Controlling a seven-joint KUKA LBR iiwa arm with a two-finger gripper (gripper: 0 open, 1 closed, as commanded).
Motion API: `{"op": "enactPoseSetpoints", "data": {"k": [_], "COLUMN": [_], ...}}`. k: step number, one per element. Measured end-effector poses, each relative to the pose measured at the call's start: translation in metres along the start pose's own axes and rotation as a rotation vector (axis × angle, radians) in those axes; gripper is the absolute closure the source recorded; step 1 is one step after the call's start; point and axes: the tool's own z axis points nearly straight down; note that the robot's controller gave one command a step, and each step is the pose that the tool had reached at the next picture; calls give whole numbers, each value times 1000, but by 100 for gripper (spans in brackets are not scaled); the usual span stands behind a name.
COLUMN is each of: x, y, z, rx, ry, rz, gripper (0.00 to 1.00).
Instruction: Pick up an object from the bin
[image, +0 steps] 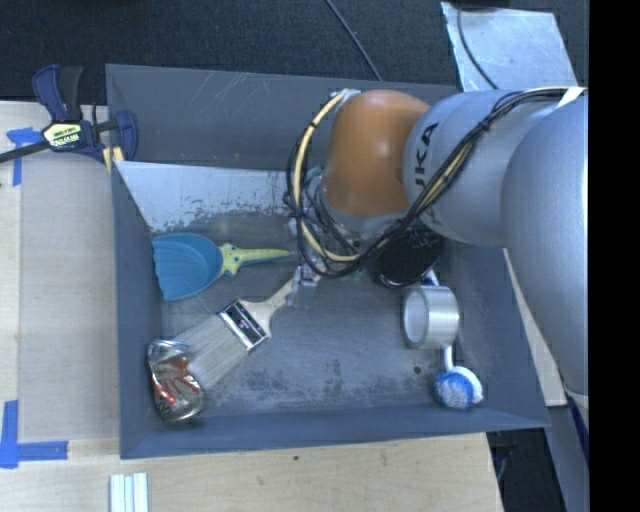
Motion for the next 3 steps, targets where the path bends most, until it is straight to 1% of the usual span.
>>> {"op": "enactPoseSetpoints", "data": {"k": [1, 2, 3], "x": [0, -1, 28], "y": [0, -2, -23], "z": [0, 6, 48], "rx": [0, 0, 0], "ry": [1, 0, -2], "rz": [0, -31, -66], "gripper": [0, 0, 0]}}
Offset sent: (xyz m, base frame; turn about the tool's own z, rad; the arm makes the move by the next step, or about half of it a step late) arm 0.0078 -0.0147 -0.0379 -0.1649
